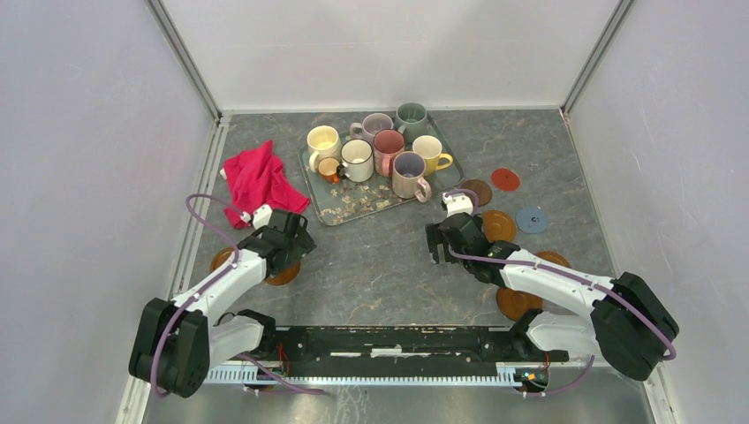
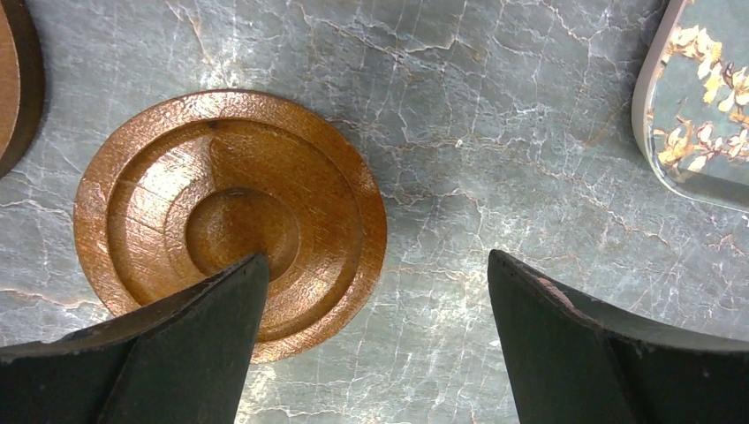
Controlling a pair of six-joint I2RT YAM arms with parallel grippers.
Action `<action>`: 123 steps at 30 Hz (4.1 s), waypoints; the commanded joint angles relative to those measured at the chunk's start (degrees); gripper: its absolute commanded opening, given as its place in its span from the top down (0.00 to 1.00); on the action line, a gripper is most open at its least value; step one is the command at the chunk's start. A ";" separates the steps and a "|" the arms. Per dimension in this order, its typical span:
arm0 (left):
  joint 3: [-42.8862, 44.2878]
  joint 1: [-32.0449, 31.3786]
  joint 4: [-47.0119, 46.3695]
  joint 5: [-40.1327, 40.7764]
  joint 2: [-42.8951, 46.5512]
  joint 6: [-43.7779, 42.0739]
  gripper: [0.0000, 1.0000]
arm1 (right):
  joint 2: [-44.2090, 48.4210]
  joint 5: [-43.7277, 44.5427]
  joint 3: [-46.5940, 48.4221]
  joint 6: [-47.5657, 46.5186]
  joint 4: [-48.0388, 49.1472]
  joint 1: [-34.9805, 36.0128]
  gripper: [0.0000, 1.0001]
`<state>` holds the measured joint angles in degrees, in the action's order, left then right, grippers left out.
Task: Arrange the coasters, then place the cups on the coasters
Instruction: Move the coaster to the corner of the board, then move the coaster to the center of the board.
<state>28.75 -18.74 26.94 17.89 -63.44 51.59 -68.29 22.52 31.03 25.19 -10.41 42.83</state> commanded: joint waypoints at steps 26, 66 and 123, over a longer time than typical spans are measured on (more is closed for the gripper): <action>13.50 -3.15 6.76 -1.77 2.44 -8.82 0.00 | -2.08 6.44 5.72 1.11 -2.78 -6.38 0.02; 17.29 -8.25 1.14 -10.51 2.03 -15.26 0.00 | -10.54 2.33 0.62 -0.23 0.85 -30.66 0.02; 13.60 -20.11 -5.87 -12.69 -2.92 -8.97 0.00 | -4.29 5.72 6.70 9.40 -6.66 6.39 0.02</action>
<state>41.95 -33.82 27.27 5.48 -62.63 39.13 -77.93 25.74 41.76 35.75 -14.13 52.56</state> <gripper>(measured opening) 0.994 0.982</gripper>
